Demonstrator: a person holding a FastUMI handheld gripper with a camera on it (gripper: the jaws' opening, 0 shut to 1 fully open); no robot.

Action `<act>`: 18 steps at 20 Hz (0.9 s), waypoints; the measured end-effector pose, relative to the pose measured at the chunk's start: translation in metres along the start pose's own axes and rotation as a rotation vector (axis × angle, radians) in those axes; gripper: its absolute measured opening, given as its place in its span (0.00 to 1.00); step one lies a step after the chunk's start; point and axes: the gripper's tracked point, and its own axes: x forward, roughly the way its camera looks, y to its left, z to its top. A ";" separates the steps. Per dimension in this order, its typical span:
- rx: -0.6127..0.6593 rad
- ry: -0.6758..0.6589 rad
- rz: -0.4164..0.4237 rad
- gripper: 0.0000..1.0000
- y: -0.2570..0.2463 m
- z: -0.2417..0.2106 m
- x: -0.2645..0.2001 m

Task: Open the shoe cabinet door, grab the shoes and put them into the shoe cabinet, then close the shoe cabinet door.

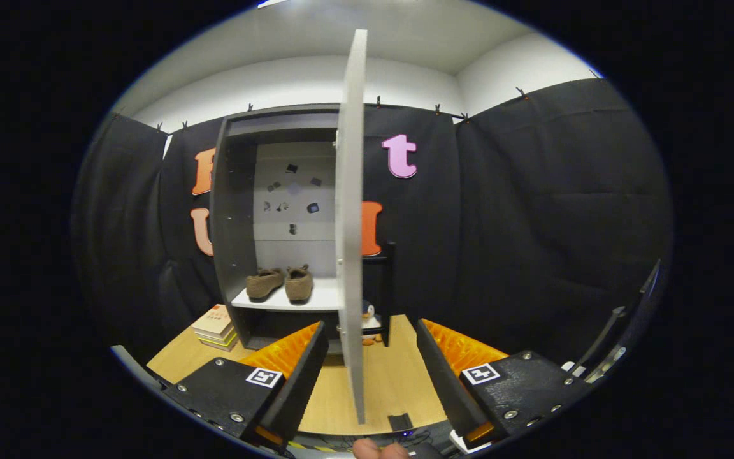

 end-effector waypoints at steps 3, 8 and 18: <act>0.004 -0.014 -0.040 0.87 -0.026 0.003 0.009; 0.003 0.004 -0.042 0.87 -0.028 -0.001 0.035; -0.050 0.025 -0.042 0.84 0.015 -0.003 0.043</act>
